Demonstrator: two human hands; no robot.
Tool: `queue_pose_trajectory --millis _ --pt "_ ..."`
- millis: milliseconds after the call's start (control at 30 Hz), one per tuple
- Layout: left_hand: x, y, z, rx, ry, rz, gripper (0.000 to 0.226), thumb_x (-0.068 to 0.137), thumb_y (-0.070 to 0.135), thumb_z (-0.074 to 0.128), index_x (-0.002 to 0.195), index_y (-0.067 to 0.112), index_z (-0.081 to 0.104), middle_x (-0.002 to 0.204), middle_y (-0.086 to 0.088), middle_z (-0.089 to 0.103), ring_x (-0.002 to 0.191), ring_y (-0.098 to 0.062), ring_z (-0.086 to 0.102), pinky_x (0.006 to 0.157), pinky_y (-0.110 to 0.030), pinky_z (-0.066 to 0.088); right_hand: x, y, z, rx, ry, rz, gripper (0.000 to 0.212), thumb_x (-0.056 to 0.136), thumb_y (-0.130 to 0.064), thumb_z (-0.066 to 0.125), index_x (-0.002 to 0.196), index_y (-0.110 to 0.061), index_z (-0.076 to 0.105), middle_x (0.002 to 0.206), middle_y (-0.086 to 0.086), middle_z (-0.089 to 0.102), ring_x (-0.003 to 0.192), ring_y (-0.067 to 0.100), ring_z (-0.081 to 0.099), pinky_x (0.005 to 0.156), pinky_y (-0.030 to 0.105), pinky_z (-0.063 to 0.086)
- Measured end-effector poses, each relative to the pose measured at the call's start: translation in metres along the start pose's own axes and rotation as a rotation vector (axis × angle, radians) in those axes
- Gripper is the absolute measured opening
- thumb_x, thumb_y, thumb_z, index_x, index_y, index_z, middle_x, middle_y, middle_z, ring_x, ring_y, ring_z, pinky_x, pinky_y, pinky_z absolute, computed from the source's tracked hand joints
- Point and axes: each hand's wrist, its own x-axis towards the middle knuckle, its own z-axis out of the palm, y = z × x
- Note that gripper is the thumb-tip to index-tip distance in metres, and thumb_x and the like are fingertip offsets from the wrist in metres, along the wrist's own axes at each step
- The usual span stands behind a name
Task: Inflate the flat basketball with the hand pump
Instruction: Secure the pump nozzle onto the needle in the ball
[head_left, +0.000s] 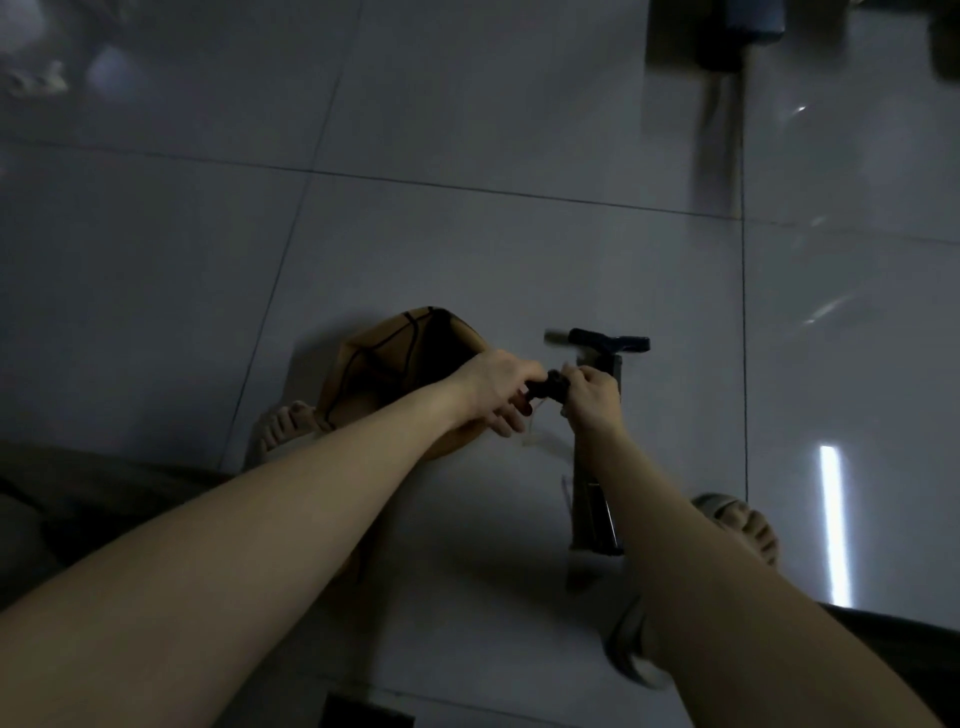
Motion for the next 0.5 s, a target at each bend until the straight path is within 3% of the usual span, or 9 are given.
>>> queue_pose_trajectory --millis 100,200,267,333,433,500 --pt "0.002 0.004 -0.002 -0.057 0.058 0.055 0.037 0.095 0.043 0.059 0.108 0.009 0.068 0.102 -0.015 0.069 0.086 -0.03 0.071 0.073 -0.04 0.062 -0.012 -0.003 -0.002 0.042 -0.195 0.009 0.027 0.102 -0.026 0.051 0.088 -0.006 0.062 0.082 0.011 0.064 0.069 0.023 0.059 0.061 0.035 0.047" --pt "0.005 0.005 -0.004 0.103 0.113 0.203 0.02 0.089 0.023 0.073 0.106 0.015 0.068 0.097 -0.008 0.071 0.088 -0.022 0.071 0.073 -0.033 0.062 -0.019 -0.007 -0.005 0.181 -0.336 0.055 0.021 0.101 -0.015 0.049 0.109 0.001 0.06 0.094 0.021 0.069 0.079 0.032 0.07 0.07 0.039 0.057" --pt "0.008 0.004 -0.008 0.177 0.081 0.237 0.027 0.085 0.011 0.074 0.107 0.018 0.062 0.097 -0.004 0.072 0.093 -0.02 0.07 0.083 -0.038 0.06 -0.018 -0.009 -0.014 0.291 -0.402 0.128 0.032 0.1 -0.014 0.045 0.123 0.003 0.058 0.105 0.029 0.069 0.092 0.041 0.069 0.083 0.043 0.055" --pt "0.01 0.003 -0.011 0.216 0.038 0.263 0.038 0.083 0.006 0.074 0.112 0.019 0.054 0.1 -0.001 0.074 0.095 -0.016 0.07 0.086 -0.038 0.058 -0.016 -0.011 -0.026 0.289 -0.502 0.189 0.038 0.099 -0.024 0.045 0.129 -0.005 0.057 0.112 0.026 0.069 0.099 0.04 0.068 0.087 0.039 0.048" --pt "0.016 -0.001 -0.016 0.274 0.097 0.291 0.036 0.082 0.009 0.077 0.109 0.02 0.055 0.098 0.002 0.074 0.094 -0.012 0.069 0.087 -0.032 0.057 -0.01 -0.012 -0.03 0.236 -0.557 0.126 0.048 0.093 -0.014 0.063 0.137 -0.02 0.047 0.114 0.022 0.069 0.099 0.043 0.069 0.079 0.038 0.052" --pt "0.022 -0.007 -0.019 0.271 0.112 0.276 0.029 0.082 0.013 0.079 0.101 0.023 0.059 0.098 0.002 0.075 0.092 -0.01 0.07 0.089 -0.034 0.057 -0.006 -0.012 -0.024 0.124 -0.531 0.032 0.057 0.089 -0.001 0.067 0.138 -0.02 0.046 0.112 0.021 0.068 0.091 0.04 0.07 0.07 0.035 0.056"
